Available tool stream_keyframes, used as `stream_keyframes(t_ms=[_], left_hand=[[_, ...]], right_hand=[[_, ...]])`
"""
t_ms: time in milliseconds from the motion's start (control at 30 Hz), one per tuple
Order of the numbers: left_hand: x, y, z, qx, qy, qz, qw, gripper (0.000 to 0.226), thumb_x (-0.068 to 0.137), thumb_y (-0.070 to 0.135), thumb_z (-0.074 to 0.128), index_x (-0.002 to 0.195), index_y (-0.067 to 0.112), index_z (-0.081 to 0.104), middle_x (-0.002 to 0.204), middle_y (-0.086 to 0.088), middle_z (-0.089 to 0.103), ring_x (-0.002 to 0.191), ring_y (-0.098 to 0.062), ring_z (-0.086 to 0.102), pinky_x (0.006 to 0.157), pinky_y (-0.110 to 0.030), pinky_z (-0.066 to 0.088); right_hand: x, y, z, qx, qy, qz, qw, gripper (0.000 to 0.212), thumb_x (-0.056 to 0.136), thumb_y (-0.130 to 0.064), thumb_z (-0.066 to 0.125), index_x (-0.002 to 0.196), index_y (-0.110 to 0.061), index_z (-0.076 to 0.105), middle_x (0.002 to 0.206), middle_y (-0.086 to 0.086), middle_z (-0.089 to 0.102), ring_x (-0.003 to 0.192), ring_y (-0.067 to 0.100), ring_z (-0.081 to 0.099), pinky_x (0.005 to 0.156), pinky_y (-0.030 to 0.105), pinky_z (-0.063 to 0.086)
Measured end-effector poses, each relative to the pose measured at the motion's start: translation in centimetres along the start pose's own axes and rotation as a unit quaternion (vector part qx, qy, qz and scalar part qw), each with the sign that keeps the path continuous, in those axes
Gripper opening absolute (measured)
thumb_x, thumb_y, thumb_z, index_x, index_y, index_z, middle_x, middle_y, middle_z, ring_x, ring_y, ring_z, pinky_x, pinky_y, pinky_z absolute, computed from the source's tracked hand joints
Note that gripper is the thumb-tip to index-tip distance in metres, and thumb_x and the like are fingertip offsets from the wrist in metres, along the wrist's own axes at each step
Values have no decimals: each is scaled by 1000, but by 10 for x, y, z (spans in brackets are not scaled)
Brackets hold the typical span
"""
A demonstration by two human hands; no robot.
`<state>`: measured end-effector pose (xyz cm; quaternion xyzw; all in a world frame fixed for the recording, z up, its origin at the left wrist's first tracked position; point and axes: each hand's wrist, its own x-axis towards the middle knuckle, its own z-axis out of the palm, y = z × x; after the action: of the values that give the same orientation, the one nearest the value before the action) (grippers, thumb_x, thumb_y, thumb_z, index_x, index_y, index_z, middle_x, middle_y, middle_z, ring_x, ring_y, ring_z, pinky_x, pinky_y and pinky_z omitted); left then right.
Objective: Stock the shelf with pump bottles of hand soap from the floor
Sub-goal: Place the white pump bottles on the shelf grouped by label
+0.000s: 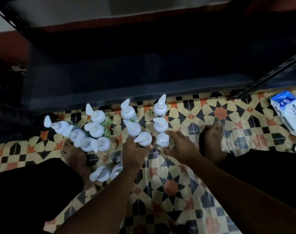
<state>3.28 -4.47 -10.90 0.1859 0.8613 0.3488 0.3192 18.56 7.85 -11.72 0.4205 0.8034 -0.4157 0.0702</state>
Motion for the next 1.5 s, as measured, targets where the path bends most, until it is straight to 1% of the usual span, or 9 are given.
stream_keyframes(t_ms=[200,367,567,633,733,867,967,1267,1500], left_hand=[[10,-1,9,-16,5,-35,999,44,68,21,91,102,19,65,96,2,68,90,-21,65,76,-29,47],[11,-2,13,26,9,-26,999,47,65,36,84,102,17,63,98,-5,69,91,-29,66,78,-39,55],[1,2,8,37,-6,16,999,51,72,25,86,115,14,62,103,-5,72,95,-26,65,75,-29,43],[-6,9,0,2,-28,10,1000,47,72,24,86,113,21,62,97,8,72,93,-20,67,75,-27,45],[-13,33,-16,-6,-53,7,999,38,70,32,86,94,21,59,85,13,68,81,-14,66,62,-25,44],[-18,78,-45,-35,-77,55,995,47,61,49,81,92,22,58,89,7,71,82,-14,68,71,-35,54],[-28,119,-75,-72,-71,95,990,38,73,35,82,98,20,57,95,8,68,84,-9,66,72,-31,55],[-74,232,-189,-246,-72,203,945,20,91,25,71,109,17,66,99,-4,72,84,-15,71,67,-29,53],[-95,287,-266,-344,-20,231,910,36,83,35,80,106,10,69,98,-9,77,87,-23,74,76,-40,59]], right_hand=[[13,-2,2,-18,15,5,1000,68,73,-30,84,132,-18,53,120,8,61,104,30,60,78,36,48],[5,1,-4,5,30,46,998,52,71,-34,84,108,-16,52,98,5,68,88,29,64,73,42,51],[-20,17,-25,122,64,141,980,62,73,-36,87,125,-24,56,109,-4,67,98,20,66,78,27,54],[-30,15,-40,78,92,157,980,56,72,-54,83,118,-36,56,113,-4,57,109,21,57,84,19,50],[-27,31,-53,73,144,174,971,73,52,-94,65,110,-49,57,118,1,58,117,27,52,99,44,48],[-44,-20,-97,250,157,124,947,46,69,-47,83,109,-38,64,101,-9,69,92,17,69,84,47,57],[-62,-63,-132,342,177,69,920,33,84,-19,75,116,-22,66,89,-5,69,75,11,72,61,29,55],[-112,-198,-213,450,215,-82,863,21,89,-24,68,109,-21,71,102,7,75,95,25,73,75,40,59],[-125,-301,-256,472,163,-178,848,44,83,-40,75,105,-2,71,97,12,77,93,29,74,87,47,59]])
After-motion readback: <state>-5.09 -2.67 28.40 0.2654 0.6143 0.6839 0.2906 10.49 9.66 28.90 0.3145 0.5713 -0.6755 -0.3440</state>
